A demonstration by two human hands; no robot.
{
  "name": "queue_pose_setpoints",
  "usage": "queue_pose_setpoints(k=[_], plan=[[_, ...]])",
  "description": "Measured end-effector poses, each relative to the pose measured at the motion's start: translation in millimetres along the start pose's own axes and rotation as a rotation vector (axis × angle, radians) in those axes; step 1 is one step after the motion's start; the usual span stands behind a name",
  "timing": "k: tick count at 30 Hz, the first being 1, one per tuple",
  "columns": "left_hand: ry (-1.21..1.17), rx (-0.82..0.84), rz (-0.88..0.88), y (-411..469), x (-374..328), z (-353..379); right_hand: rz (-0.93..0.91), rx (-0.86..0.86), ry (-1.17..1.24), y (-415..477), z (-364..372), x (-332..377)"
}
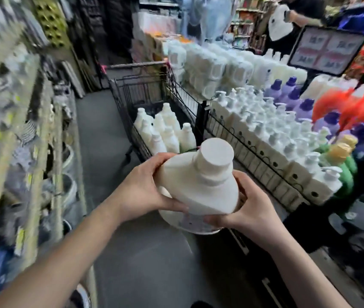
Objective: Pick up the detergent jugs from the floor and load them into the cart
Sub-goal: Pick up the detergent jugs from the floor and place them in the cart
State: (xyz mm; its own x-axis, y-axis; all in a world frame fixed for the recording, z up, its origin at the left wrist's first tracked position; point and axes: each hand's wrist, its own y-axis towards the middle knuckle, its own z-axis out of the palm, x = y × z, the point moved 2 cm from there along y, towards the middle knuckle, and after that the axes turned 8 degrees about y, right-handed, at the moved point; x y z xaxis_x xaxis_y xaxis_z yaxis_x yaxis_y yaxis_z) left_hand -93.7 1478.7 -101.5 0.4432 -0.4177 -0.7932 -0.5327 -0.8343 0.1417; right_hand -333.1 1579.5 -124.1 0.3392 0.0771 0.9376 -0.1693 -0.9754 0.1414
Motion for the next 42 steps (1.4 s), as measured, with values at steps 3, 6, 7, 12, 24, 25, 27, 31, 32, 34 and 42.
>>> queue_pose_setpoints(k=[3, 6, 7, 12, 24, 25, 27, 31, 32, 34, 42], plan=[[0.033, -0.083, -0.056, 25, 29, -34, -0.026, 0.085, 0.004, 63, 29, 0], [0.042, -0.128, -0.118, 52, 63, -63, -0.051, 0.166, 0.009, 123, 59, -6], [0.048, -0.132, -0.141, 63, 74, -72, -0.056, 0.186, 0.013, 143, 69, -8], [0.095, -0.140, -0.233, 136, 132, -118, -0.073, 0.248, 0.046, 252, 116, -29], [0.145, -0.113, -0.303, 344, 240, -228, -0.047, 0.282, 0.100, 506, 191, -43], [0.148, -0.116, -0.301, 358, 248, -235, -0.043, 0.281, 0.105, 521, 195, -42], [0.150, -0.111, -0.286, 386, 264, -249, -0.041, 0.265, 0.114, 551, 204, -42], [0.169, -0.051, -0.263, 443, 302, -274, -0.017, 0.197, 0.086, 599, 227, -52], [0.171, -0.035, -0.253, 457, 314, -280, -0.007, 0.171, 0.078, 609, 233, -56], [0.180, 0.007, -0.218, 488, 338, -292, 0.001, 0.113, 0.060, 632, 247, -63], [0.115, 0.271, -0.010, 619, 455, -331, 0.110, -0.179, -0.003, 716, 325, -68]])
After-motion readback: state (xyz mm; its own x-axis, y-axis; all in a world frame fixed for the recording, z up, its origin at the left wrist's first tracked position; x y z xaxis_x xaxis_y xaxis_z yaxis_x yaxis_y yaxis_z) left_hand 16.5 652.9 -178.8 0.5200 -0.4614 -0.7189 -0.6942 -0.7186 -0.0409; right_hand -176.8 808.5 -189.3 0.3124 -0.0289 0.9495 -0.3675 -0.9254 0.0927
